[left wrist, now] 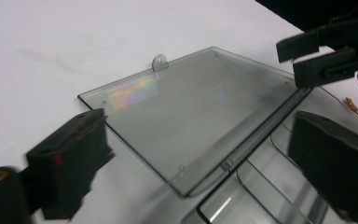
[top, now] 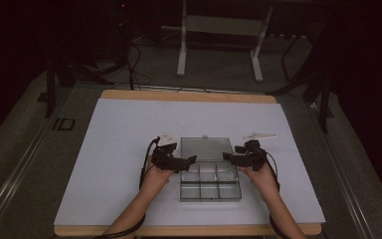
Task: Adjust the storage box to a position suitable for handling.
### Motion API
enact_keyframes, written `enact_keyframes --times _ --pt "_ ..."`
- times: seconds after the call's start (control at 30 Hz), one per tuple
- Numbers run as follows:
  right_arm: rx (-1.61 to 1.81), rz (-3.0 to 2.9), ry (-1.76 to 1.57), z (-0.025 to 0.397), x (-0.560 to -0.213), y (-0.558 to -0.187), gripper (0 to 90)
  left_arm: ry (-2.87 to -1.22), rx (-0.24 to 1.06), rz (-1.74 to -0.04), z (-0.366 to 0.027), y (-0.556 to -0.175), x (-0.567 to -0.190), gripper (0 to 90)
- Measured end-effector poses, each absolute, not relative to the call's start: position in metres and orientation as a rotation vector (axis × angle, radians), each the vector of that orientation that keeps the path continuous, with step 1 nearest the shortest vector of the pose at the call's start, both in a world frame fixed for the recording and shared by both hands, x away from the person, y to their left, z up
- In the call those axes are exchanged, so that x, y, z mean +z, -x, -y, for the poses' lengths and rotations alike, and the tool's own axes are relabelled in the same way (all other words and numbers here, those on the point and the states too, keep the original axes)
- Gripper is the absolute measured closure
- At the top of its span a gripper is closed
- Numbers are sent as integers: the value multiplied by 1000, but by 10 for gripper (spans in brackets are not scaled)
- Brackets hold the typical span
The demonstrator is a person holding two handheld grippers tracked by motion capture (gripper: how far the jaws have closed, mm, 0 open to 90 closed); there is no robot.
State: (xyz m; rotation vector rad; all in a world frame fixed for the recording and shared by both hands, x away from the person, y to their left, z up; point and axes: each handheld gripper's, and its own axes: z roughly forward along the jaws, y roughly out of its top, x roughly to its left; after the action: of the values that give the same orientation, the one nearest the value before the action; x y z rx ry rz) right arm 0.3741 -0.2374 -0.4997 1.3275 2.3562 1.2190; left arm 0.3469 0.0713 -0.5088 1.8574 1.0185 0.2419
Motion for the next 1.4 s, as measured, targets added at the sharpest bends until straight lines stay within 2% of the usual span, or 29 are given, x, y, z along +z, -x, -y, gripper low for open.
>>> enact_keyframes --times 0.33,0.6,1.27,1.4 --pt "1255 -2376 -1262 244 -492 -367 205 -1880 268 -992 -87 -329 -508 25" --pt "1268 -2387 -1243 254 -490 -361 170 -1879 285 -992 -99 -316 -512 25" --pt "1269 -2321 -1207 305 -490 -342 222 -1900 302 -955 -115 -286 -529 25" --pt "1241 -2328 -1214 316 -492 -338 263 -1907 289 -949 -117 -281 -530 25"
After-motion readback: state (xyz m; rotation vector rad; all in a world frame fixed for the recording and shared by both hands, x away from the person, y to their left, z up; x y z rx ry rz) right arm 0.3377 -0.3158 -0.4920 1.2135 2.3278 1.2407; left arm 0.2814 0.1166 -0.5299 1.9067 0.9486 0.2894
